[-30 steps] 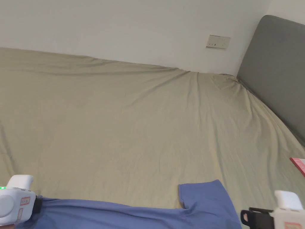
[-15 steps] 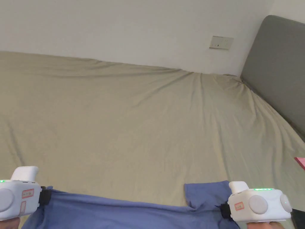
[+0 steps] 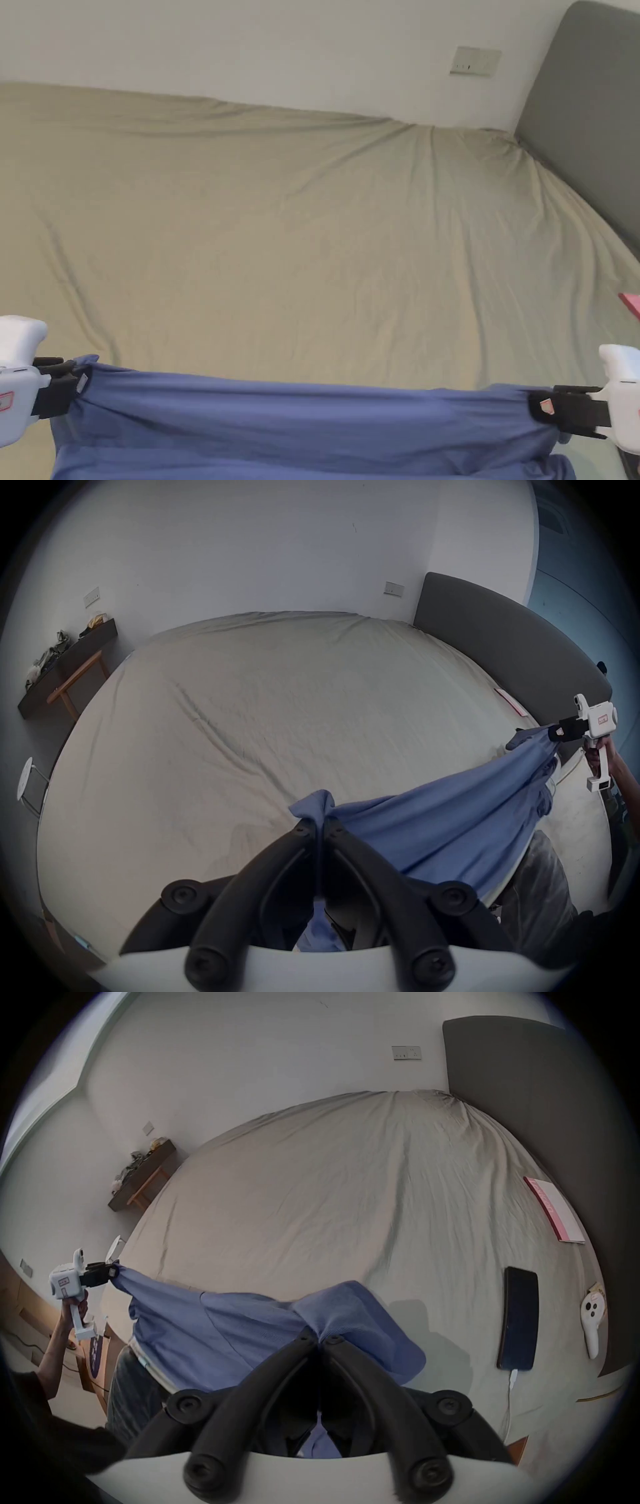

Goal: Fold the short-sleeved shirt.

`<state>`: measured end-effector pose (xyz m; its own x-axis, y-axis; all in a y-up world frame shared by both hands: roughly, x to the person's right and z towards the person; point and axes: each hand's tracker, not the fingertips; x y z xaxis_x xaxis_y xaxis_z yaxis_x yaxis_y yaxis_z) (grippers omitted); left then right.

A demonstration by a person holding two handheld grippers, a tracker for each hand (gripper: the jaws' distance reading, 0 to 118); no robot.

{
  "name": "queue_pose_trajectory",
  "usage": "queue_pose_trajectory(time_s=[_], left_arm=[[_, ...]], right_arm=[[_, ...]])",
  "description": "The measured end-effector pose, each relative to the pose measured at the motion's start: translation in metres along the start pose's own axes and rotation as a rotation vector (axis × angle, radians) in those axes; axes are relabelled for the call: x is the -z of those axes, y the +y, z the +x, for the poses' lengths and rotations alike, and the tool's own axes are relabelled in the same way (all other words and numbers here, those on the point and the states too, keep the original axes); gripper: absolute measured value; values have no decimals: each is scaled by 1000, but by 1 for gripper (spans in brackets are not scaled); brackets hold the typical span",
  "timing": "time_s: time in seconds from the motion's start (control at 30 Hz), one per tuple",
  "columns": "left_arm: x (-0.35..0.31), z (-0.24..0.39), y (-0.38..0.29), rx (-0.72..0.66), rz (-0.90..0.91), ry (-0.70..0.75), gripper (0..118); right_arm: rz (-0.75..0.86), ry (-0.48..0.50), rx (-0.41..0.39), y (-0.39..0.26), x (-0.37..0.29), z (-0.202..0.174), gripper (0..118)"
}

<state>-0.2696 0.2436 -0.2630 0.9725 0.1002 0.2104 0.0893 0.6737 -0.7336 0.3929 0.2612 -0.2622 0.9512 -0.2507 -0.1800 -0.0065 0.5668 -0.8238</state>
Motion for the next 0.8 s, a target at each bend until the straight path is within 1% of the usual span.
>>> queue_pose_trajectory(time_s=[0.1,0.17,0.23,0.3,0.37,0.4,0.43,0.47,0.5,0.53,0.6,0.67,0.7,0.73,0.77,0.8], left_arm=[[-15,11,-27,0,-9,-12,0],[-13,8,-53,45,-80,-16,0],[-8,4,-74,77,-150,-19,0],[-3,7,-91,75,-211,-26,0],[4,7,-105,29,-231,-32,0],[8,6,-109,10,-243,-36,0],[12,7,-112,7,-247,-28,0],[17,7,-115,0,-255,-29,0],[21,6,-117,-6,-273,-38,0],[24,6,-120,-3,-284,-39,0],[25,7,-124,-4,-293,-46,0],[25,7,-124,-25,-287,-51,0],[23,8,-123,-34,-284,-53,3],[22,9,-123,-35,-284,-55,9],[20,10,-122,-29,-282,-58,20],[16,11,-121,-18,-277,-71,53]], right_arm=[[-21,6,-23,-32,-10,-13,0],[-83,5,-81,-60,-11,-20,0],[-141,-7,-92,-82,-7,-20,0],[-185,-6,-84,-103,0,-16,0],[-230,-29,-64,-118,11,-8,0],[-248,-43,-71,-121,17,-5,0],[-252,-58,-88,-124,23,-4,0],[-253,-60,-76,-126,29,-3,0],[-267,-45,-54,-129,38,12,0],[-277,-41,-53,-132,44,14,0],[-278,-49,-60,-136,49,13,0],[-267,-58,-44,-135,50,14,1],[-263,-64,-45,-136,51,13,2],[-257,-72,-54,-137,51,11,4],[-250,-84,-75,-138,49,9,6],[-242,-100,-98,-138,47,6,9]])
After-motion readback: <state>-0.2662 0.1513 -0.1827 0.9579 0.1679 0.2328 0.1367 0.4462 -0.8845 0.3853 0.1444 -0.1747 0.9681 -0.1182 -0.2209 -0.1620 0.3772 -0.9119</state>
